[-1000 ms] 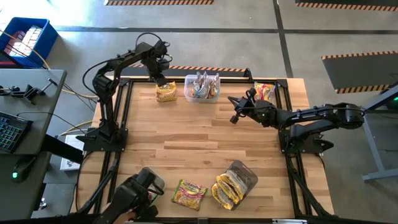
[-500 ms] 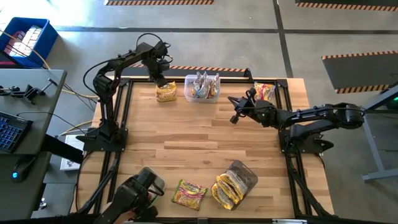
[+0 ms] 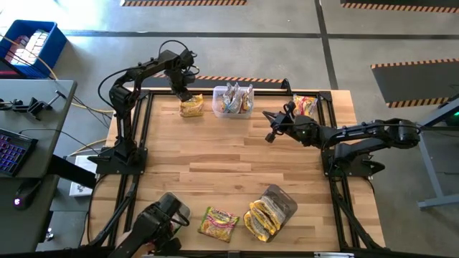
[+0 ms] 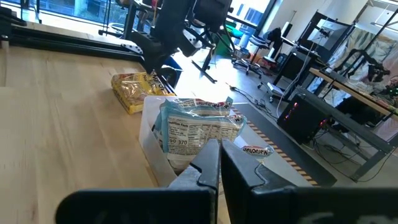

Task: Sort Maruchan noodles
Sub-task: Put the yellow noodle pack into the black bin

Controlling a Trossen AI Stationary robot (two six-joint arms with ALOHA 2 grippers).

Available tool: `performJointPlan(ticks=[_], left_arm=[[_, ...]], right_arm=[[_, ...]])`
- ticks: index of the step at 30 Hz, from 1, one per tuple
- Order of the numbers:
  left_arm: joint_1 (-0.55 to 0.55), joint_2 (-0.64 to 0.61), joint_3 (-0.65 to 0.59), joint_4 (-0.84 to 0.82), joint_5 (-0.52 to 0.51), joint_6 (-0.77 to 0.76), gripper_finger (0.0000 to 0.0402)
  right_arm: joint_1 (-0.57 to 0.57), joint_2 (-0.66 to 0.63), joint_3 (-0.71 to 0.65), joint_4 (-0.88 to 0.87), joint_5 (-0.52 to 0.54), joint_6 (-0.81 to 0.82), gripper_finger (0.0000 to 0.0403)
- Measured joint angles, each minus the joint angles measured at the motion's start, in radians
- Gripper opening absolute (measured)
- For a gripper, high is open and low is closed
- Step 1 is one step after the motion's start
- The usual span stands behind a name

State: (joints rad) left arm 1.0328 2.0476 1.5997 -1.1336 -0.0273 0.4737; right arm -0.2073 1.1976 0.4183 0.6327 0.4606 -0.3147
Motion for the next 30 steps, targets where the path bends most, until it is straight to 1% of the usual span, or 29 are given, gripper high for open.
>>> performJointPlan(ticks=[10,14,23,26,28,30], left_arm=[[0.0,0.0,0.0,0.004,0.0,0.019,0.0158],[0.0,0.0,0.0,0.005,0.0,0.021,0.0143],[0.0,0.0,0.0,0.031,0.0,0.056,0.0083],[-0.001,-0.001,0.0,0.03,-0.001,0.079,0.0049],[-0.004,-0.001,0.0,0.028,-0.008,0.096,0.0019],[-0.01,-0.001,0.0,0.025,-0.027,0.112,0.0006]], right_arm=[[0.0,0.0,0.0,0.0,0.0,0.0,0.0],[0.0,0.0,0.0,0.0,0.0,0.0,0.0],[0.0,0.0,0.0,0.0,0.0,0.0,0.0],[0.0,0.0,0.0,0.0,0.0,0.0,0.0],[0.0,0.0,0.0,0.0,0.0,0.0,0.0],[0.0,0.0,0.0,0.0,0.0,0.0,0.0]])
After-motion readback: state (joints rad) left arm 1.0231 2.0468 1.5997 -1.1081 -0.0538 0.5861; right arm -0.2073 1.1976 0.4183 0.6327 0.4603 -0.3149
